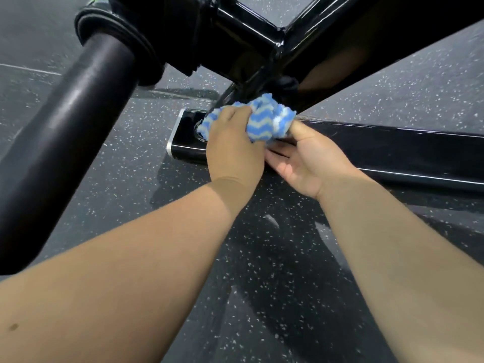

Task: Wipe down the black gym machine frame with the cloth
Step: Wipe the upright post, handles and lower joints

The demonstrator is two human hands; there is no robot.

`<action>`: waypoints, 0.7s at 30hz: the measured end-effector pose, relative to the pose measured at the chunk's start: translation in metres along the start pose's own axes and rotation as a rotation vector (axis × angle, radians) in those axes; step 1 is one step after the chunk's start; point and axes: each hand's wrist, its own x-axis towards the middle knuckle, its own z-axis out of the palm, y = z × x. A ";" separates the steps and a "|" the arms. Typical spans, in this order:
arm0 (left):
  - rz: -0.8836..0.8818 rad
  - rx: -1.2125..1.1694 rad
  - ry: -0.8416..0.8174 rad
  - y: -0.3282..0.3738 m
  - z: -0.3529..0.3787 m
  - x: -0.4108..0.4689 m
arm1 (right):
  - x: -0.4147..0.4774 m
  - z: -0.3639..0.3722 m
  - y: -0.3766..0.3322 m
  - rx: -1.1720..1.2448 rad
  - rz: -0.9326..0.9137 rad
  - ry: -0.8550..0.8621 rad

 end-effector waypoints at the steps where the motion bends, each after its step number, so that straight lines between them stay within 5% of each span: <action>1: -0.038 0.028 -0.020 -0.005 0.001 0.000 | 0.002 -0.001 0.000 0.033 -0.017 0.052; 7: -0.417 0.011 -0.034 -0.013 0.007 0.001 | 0.007 -0.002 0.015 -0.043 -0.034 0.228; 14: -0.302 -0.704 -0.363 0.001 -0.004 -0.015 | 0.008 -0.009 0.013 0.032 -0.001 0.051; 16: -0.358 -0.785 -0.291 -0.002 -0.007 -0.020 | 0.011 -0.023 0.008 0.025 -0.096 0.214; 19: -0.492 -0.666 0.099 -0.021 -0.014 -0.014 | 0.027 -0.030 -0.017 0.143 -0.255 0.464; 21: -0.374 -0.422 0.075 -0.028 -0.017 -0.001 | 0.039 -0.016 -0.025 0.159 -0.254 0.403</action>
